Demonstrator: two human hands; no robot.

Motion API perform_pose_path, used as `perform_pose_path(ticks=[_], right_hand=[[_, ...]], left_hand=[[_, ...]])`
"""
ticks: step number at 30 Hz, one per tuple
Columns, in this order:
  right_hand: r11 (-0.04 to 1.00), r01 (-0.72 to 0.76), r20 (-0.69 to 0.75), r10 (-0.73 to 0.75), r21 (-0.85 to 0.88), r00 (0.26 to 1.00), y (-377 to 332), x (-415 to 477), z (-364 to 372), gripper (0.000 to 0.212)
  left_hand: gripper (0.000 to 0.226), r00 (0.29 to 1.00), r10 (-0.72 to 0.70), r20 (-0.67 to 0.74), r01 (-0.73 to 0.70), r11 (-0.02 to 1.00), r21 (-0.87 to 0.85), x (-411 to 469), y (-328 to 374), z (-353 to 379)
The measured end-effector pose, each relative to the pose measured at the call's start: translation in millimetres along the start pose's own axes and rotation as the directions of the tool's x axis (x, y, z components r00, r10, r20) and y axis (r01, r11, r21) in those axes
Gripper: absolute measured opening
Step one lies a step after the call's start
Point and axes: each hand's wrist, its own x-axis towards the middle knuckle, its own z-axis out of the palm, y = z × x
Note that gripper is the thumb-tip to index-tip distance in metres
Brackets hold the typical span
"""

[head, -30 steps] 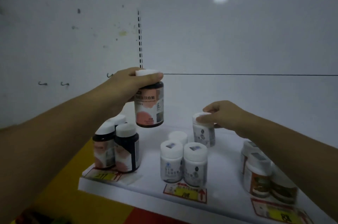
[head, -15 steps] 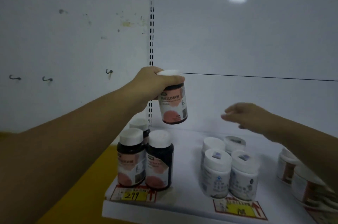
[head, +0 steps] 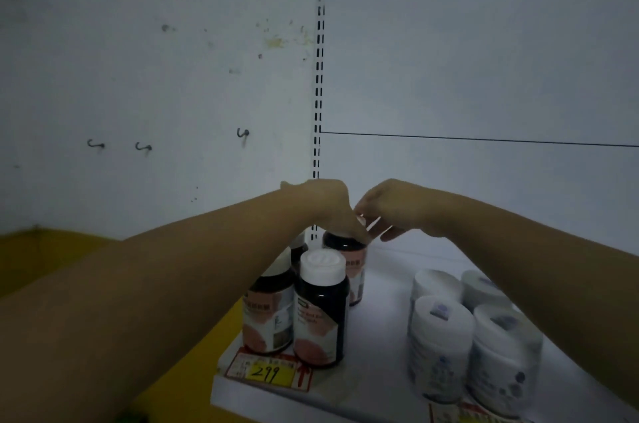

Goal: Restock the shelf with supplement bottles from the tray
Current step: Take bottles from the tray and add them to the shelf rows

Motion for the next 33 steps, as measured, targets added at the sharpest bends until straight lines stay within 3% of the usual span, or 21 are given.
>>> perform_pose_path(ticks=[5,11,14,15,17,20,22,28,33], right_hand=[[1.000,0.018,0.064,-0.018,-0.002,0.998,5,5,14,0.015],[1.000,0.022,0.011,-0.022,0.001,1.000,3,-4,23,0.020],[0.958,0.066,-0.261,-0.142,-0.279,0.955,7,-13,16,0.034],[0.910,0.039,-0.330,-0.189,-0.413,0.925,12,-19,10,0.041],[0.794,-0.039,-0.338,-0.213,-0.606,0.917,24,-35,-6,0.055],[0.620,-0.132,-0.261,-0.121,-0.773,0.958,43,-72,-40,0.066],[0.605,-0.190,-0.276,-0.051,-0.773,0.960,46,-104,-62,0.069],[0.587,-0.310,-0.364,0.027,-0.748,0.931,67,-206,-93,0.069],[0.566,-0.363,-0.408,0.051,-0.740,0.912,98,-307,-108,0.068]], left_hand=[[0.049,0.983,-0.042,0.178,0.022,0.993,0.115,-4,0,3],[0.045,0.982,0.000,0.191,-0.024,0.992,0.122,-11,-4,2],[0.042,0.976,0.119,0.183,-0.129,0.991,0.047,-12,-10,-11],[0.053,0.972,0.171,0.161,-0.175,0.984,0.010,-12,-10,-18],[0.069,0.958,0.271,0.091,-0.268,0.962,-0.043,-10,-4,-29],[0.074,0.921,0.388,0.045,-0.390,0.920,0.043,-6,20,-39],[0.074,0.900,0.433,0.052,-0.436,0.894,0.104,-10,42,-44],[0.065,0.813,0.574,-0.095,-0.576,0.817,0.009,-50,114,-39],[0.073,0.812,0.581,-0.057,-0.583,0.813,-0.016,-99,189,-28]])
